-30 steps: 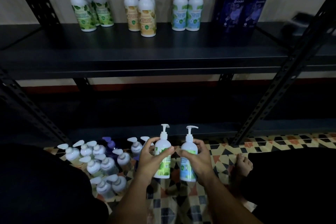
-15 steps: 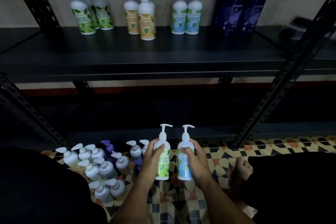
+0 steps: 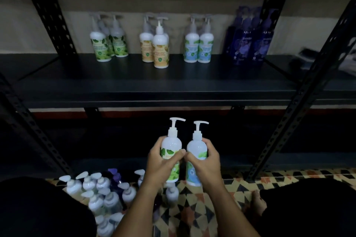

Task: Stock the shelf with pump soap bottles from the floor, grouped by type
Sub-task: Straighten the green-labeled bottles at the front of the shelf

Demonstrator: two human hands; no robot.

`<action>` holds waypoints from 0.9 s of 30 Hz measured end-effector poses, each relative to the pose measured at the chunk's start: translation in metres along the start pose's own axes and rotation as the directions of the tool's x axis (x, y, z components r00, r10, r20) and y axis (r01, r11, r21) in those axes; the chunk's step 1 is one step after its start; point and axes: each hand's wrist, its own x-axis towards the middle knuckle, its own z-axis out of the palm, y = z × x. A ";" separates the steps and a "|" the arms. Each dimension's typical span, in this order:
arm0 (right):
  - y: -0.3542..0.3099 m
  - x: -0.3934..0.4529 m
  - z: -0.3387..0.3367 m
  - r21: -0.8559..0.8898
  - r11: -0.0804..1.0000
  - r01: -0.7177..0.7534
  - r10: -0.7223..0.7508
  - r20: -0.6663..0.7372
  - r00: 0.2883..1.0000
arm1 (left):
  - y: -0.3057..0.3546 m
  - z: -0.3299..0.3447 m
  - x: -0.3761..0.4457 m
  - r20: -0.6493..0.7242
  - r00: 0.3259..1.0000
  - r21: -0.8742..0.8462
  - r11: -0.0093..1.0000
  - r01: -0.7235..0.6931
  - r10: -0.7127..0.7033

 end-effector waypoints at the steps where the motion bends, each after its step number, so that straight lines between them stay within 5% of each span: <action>1: -0.010 0.003 0.002 -0.002 1.000 0.021 -0.021 0.006 1.000 | 0.009 0.001 0.004 0.014 1.000 -0.008 1.000 -0.020 0.020; 16: -0.166 0.077 0.026 -0.127 0.905 0.406 -0.412 -0.021 0.911 | 0.169 -0.006 0.089 0.029 0.922 -0.049 0.922 -0.385 0.387; 27: -0.186 0.142 0.028 -0.365 0.844 0.393 -0.407 0.039 0.913 | 0.193 -0.012 0.158 -0.064 0.908 -0.024 0.909 -0.416 0.413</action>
